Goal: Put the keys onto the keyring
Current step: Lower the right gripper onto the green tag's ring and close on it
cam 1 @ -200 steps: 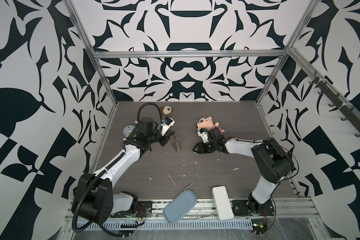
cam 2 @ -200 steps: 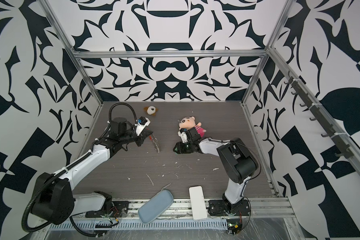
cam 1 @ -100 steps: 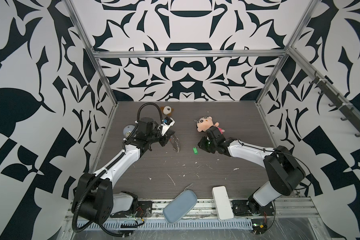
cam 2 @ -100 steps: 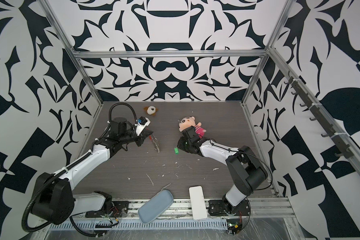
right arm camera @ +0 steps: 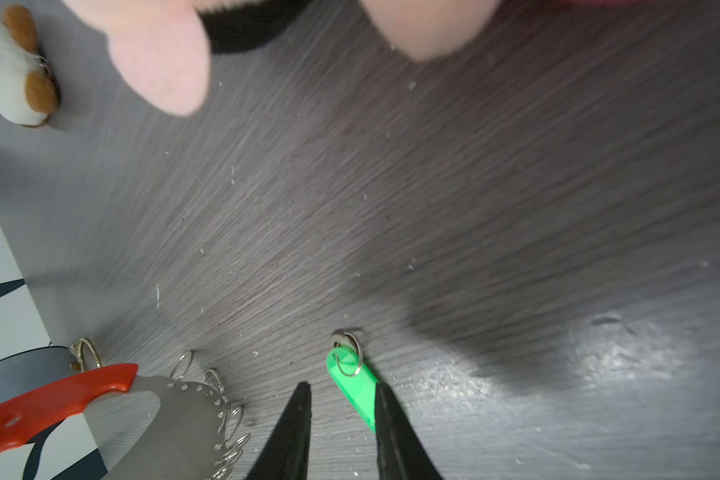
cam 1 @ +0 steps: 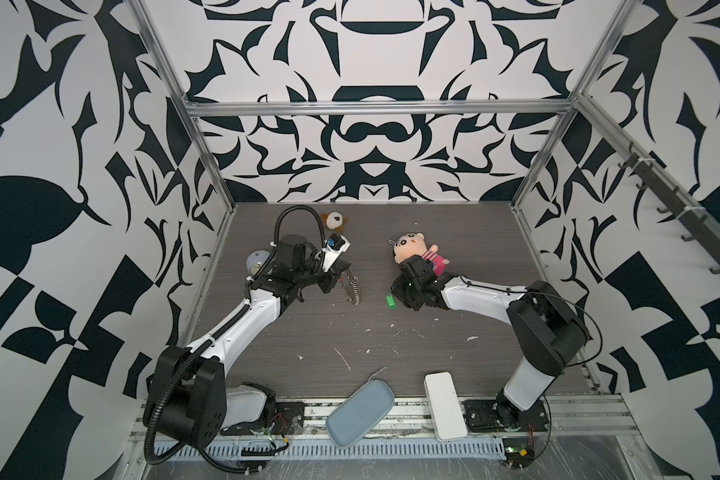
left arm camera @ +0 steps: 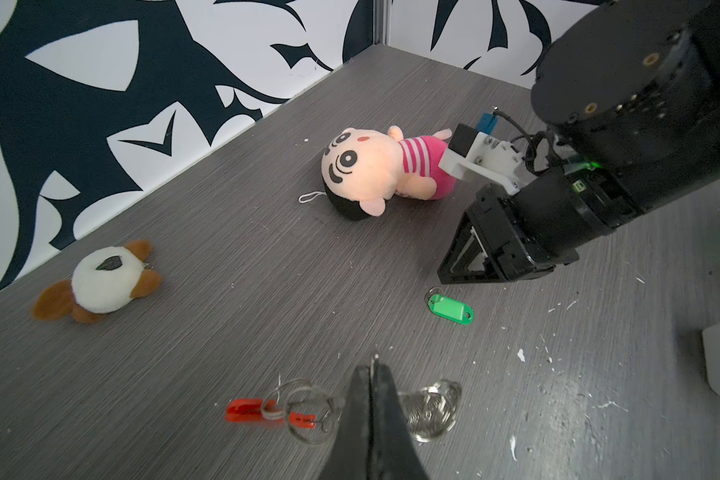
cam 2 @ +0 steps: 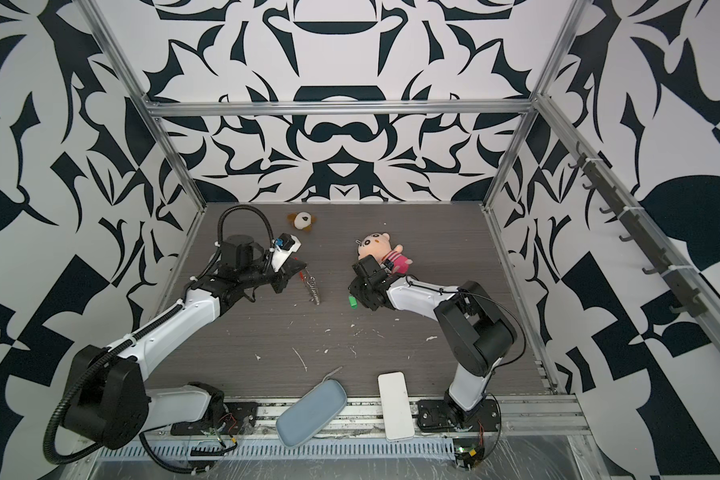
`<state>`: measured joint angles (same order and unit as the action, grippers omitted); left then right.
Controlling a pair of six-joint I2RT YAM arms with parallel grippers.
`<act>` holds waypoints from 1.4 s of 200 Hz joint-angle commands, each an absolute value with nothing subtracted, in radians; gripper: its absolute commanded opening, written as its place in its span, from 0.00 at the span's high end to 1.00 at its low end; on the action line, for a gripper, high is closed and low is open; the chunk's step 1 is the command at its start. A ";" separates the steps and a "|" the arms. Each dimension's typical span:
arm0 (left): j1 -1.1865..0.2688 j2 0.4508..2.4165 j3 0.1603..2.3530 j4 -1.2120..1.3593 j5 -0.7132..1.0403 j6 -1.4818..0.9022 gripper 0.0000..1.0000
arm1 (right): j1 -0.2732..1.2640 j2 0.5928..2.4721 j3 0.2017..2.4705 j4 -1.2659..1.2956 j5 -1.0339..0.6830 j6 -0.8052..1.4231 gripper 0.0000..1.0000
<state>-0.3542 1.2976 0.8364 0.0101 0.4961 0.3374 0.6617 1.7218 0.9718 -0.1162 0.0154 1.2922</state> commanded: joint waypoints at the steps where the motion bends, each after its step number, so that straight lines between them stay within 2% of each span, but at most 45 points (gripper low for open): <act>1: -0.357 1.282 0.868 0.017 0.519 0.338 1.00 | 0.673 1.724 1.009 -0.133 0.053 1.316 0.69; 95: -0.357 1.282 0.868 0.011 0.517 0.342 1.00 | 0.673 1.798 1.020 -0.115 0.051 1.315 0.70; 152: -0.357 1.282 0.868 0.008 0.519 0.342 1.00 | 0.672 1.801 1.039 -0.121 0.073 1.263 1.00; 216: -0.357 1.282 0.870 0.006 0.524 0.344 1.00 | 0.672 1.765 1.113 -0.264 0.124 1.079 1.00; 229: -0.356 1.282 0.871 0.005 0.525 0.343 1.00 | 0.672 1.760 1.105 -0.267 0.101 1.089 0.85; 238: -0.357 1.282 0.873 0.003 0.526 0.344 1.00 | 0.672 1.760 1.097 -0.257 0.081 1.105 0.80; 252: -0.357 1.282 0.874 0.002 0.526 0.344 1.00 | 0.672 1.763 1.088 -0.237 0.055 1.129 0.76; 280: -0.357 1.282 0.872 0.000 0.526 0.343 1.00 | 0.673 1.786 1.097 -0.233 0.042 1.151 0.73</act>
